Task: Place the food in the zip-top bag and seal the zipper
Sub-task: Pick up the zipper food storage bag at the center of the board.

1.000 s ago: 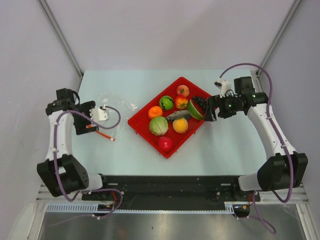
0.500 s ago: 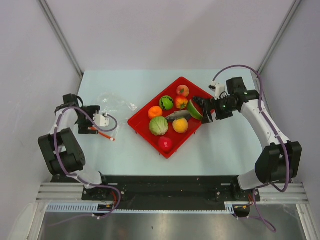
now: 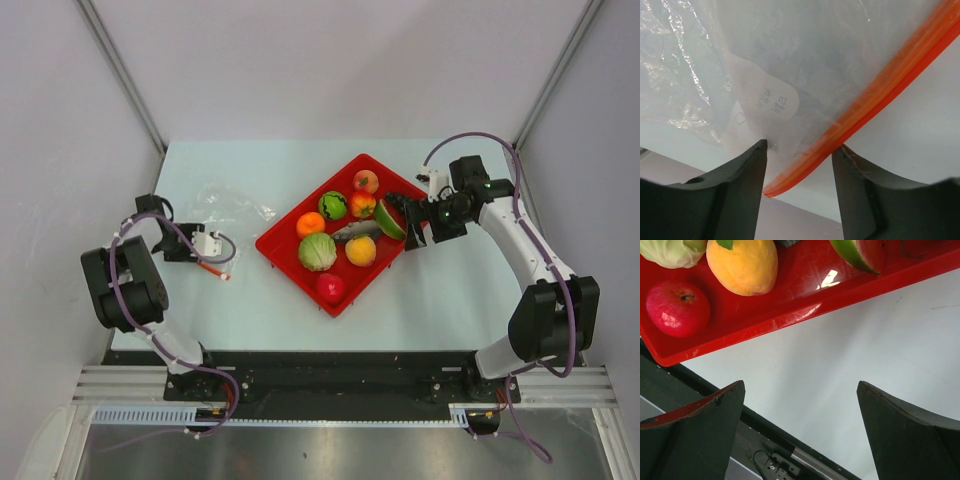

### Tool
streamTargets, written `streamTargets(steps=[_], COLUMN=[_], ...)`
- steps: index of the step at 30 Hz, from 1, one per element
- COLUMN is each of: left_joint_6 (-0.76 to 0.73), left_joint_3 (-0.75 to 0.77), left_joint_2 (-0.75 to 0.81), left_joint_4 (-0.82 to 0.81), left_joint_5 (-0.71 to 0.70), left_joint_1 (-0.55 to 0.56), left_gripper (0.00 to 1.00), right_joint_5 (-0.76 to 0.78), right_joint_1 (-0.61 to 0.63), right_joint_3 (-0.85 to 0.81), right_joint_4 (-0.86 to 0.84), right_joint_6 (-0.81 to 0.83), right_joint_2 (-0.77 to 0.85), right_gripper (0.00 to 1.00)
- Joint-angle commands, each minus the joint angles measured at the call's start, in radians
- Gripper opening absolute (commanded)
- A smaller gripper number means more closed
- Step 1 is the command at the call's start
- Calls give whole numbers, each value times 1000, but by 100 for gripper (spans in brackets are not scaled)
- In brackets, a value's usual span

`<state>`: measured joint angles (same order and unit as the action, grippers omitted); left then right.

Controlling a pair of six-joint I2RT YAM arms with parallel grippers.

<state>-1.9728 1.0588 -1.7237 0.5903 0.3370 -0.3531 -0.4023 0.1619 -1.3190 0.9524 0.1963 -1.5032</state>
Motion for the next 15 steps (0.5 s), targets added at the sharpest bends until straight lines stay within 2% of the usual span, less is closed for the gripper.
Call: streamTargets(steps=[1,3,6,7,8,11,14,15], left_joint_6=[-270,-261,-200,-178,-151,-34,156,278], left_joint_3=[-9,-46,-63,-59,-46,-1,79,99], left_joint_2=[4,19,50,61,68,93,119,127], left_joint_4=[-20,-23,-18,-3,2,38,89,112], left_joint_5=[17,14,22,28,39,60,74,74], left_joint_1=[14,17,31,35,36,34,29,29], left_gripper=[52,48,31,8,0,0,0,0], right_joint_5=[16,17,17,16,4,-39,-136,-163], right_joint_1=[4,4,-16,-34,-47,-96,-154,-186], right_joint_3=[-26,-29,-25,-25,-25,-31,-49,-52], right_joint_4=[-1,-4,-9,-10,-10,-9,-20,-35], right_joint_6=[14,31,52,55,60,83,91,91], right_joint_2=[21,32,49,54,57,73,101,112], right_gripper=[100,100,100,100,100,100,100,100])
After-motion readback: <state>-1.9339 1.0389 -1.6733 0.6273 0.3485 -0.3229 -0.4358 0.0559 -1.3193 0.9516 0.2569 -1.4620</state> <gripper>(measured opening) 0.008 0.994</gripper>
